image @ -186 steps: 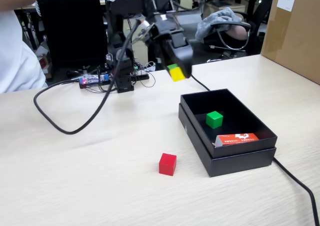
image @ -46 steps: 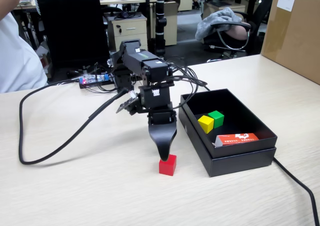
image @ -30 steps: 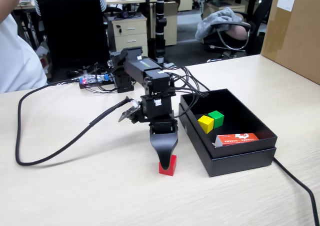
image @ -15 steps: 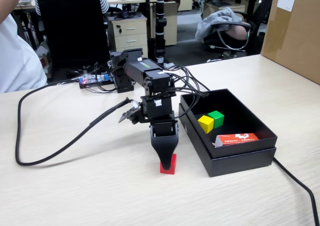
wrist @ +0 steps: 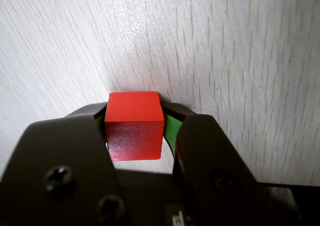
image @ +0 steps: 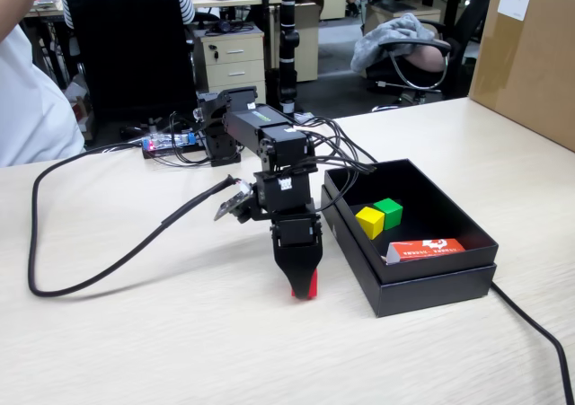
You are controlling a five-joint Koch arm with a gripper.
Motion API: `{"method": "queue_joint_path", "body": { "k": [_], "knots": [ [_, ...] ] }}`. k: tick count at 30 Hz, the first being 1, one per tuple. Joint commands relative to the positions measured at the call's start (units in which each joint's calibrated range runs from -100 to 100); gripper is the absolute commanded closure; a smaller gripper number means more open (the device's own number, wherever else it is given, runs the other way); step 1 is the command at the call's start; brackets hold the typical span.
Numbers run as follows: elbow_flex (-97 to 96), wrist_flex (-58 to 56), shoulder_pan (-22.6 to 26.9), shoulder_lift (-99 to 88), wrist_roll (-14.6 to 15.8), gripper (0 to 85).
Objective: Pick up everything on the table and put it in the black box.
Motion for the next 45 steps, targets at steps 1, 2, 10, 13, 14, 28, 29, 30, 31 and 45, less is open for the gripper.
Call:
{"method": "queue_joint_path", "body": {
  "k": [1,2,10,13,14,28,29,30,31,45],
  "knots": [
    [2.40,0.15,0.34,-6.28,-0.63,84.6],
    [0.22,-0.02,0.34,-11.21,-1.56,84.6],
    [-12.11,-0.11,0.29,-30.26,-5.71,84.6],
    [-17.01,-0.11,0.20,-37.49,-6.98,84.6],
    [-20.09,-0.11,0.20,-41.51,-7.42,84.6],
    [-53.72,1.54,2.30,-78.00,-9.28,84.6],
    [-54.63,1.54,2.34,-79.03,-9.28,84.6],
    [-55.90,1.62,2.49,-80.52,-9.33,84.6],
    [-57.35,1.97,2.74,-82.36,-9.38,84.6],
    [-56.81,6.37,10.55,-89.13,-11.23,84.6]
  ]
}}
